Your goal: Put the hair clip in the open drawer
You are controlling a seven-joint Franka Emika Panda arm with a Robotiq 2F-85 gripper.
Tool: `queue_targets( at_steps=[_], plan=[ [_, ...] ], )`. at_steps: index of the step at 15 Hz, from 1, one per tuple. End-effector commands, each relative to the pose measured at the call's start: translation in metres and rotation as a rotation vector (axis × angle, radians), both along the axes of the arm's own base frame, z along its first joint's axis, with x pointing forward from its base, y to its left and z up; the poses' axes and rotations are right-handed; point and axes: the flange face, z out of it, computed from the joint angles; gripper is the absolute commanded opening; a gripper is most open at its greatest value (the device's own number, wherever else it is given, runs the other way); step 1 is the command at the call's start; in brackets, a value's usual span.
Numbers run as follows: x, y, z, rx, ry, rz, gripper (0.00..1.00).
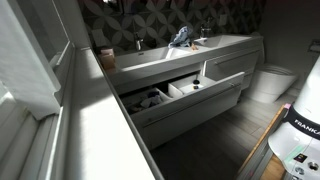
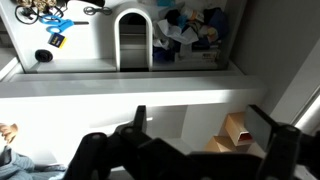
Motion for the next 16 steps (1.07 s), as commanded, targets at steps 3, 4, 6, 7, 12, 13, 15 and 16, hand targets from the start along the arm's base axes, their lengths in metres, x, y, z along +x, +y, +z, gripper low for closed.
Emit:
queue_targets(
  at_steps=[3,4,6,7,12,13,15,16],
  plan=[
    [0.033,-0.004,0.019,0.003,-0.046,-0.031,1.00],
    [0.039,-0.005,0.021,0.003,-0.049,-0.033,1.00],
    [0.046,-0.006,0.022,0.002,-0.048,-0.035,1.00],
    [0.046,-0.006,0.022,0.002,-0.048,-0.036,1.00],
    [0.046,-0.006,0.022,0.002,-0.048,-0.036,1.00],
    [0.051,-0.006,0.023,0.024,-0.044,-0.050,1.00],
    [0.067,-0.008,0.021,0.054,-0.038,-0.117,1.00],
    [0.072,-0.009,0.020,0.074,-0.019,-0.138,1.00]
  ],
)
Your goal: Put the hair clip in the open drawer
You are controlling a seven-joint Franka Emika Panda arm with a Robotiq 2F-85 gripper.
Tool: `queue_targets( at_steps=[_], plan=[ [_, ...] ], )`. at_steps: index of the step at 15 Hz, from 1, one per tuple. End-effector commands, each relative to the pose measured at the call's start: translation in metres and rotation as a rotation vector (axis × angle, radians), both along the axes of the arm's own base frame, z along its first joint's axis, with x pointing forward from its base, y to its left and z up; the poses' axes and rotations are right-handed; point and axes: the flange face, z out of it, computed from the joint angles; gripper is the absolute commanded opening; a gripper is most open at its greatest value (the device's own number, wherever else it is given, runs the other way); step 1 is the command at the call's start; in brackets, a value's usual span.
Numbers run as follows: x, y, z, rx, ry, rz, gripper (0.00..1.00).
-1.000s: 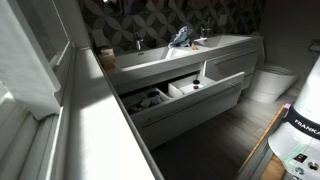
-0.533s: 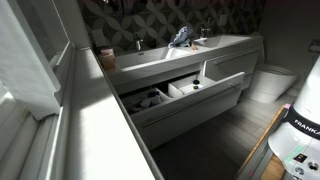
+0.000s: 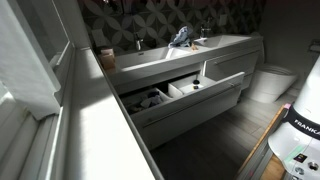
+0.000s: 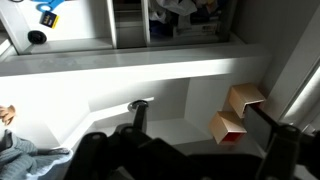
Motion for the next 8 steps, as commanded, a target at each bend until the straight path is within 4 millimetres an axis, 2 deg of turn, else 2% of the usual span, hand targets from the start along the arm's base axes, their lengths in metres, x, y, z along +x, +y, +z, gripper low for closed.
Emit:
queue_targets(
  at_steps=[1,3,5,8],
  plan=[
    [0.032,-0.006,0.000,0.081,0.052,-0.118,1.00],
    [0.050,-0.023,-0.007,0.096,0.089,-0.223,1.00],
    [0.070,-0.054,-0.020,0.098,0.107,-0.329,1.00],
    [0.092,-0.114,-0.045,0.089,0.128,-0.490,1.00]
  ],
)
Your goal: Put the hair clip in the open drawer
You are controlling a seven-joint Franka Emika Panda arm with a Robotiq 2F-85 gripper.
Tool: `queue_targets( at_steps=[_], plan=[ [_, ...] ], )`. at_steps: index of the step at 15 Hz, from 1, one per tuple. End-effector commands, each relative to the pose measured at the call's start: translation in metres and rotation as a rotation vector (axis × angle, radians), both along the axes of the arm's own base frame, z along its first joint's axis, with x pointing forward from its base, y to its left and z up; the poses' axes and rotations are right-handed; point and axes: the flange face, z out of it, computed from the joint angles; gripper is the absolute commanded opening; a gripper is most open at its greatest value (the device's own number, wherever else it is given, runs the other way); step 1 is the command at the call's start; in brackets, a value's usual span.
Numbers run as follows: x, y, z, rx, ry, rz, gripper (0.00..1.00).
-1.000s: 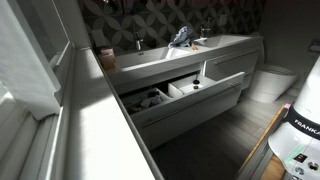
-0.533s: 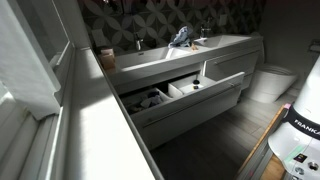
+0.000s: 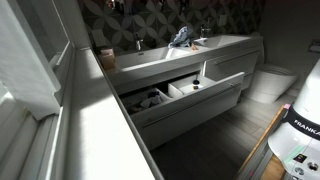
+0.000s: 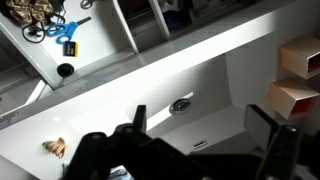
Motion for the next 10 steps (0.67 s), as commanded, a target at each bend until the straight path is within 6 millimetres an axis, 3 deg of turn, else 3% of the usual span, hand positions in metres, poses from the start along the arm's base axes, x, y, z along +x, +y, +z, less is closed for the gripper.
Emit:
queue_targets(
  at_steps=[1,5,10],
  plan=[
    [0.033,-0.066,-0.025,-0.023,0.043,-0.194,1.00],
    [0.052,-0.131,-0.059,-0.089,0.075,-0.398,1.00],
    [0.076,-0.187,-0.096,-0.175,0.077,-0.532,1.00]
  ],
)
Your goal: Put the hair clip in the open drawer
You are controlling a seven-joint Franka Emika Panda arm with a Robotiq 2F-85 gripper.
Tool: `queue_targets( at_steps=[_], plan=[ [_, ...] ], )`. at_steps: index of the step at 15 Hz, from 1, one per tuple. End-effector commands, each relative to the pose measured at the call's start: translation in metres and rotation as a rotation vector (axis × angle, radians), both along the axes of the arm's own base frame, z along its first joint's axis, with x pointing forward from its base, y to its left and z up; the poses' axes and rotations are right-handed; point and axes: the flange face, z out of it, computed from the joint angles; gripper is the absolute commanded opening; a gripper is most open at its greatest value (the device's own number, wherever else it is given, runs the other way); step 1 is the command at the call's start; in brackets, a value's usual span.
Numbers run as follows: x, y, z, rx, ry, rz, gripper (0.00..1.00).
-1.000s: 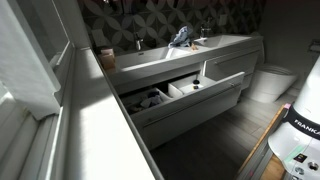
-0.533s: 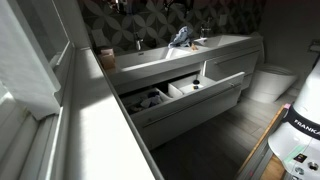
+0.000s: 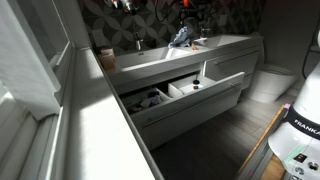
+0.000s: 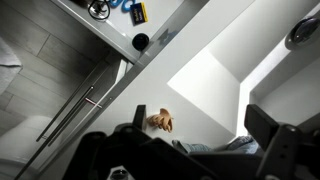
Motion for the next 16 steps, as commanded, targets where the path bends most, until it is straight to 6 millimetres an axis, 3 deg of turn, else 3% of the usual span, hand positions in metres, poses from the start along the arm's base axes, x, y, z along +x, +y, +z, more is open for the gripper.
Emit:
queue_targets(
  at_steps=[1,5,6,9,13,16],
  plan=[
    [0.024,-0.036,-0.019,-0.087,0.012,-0.073,1.00],
    [0.037,-0.066,-0.049,-0.231,0.079,-0.033,1.00],
    [0.022,-0.057,-0.044,-0.167,0.074,-0.036,1.00],
    [0.031,-0.064,-0.057,-0.200,0.089,-0.031,1.00],
    [0.035,-0.064,-0.053,-0.208,0.081,-0.028,1.00],
    [0.038,-0.066,-0.055,-0.223,0.149,0.086,1.00]
  ],
)
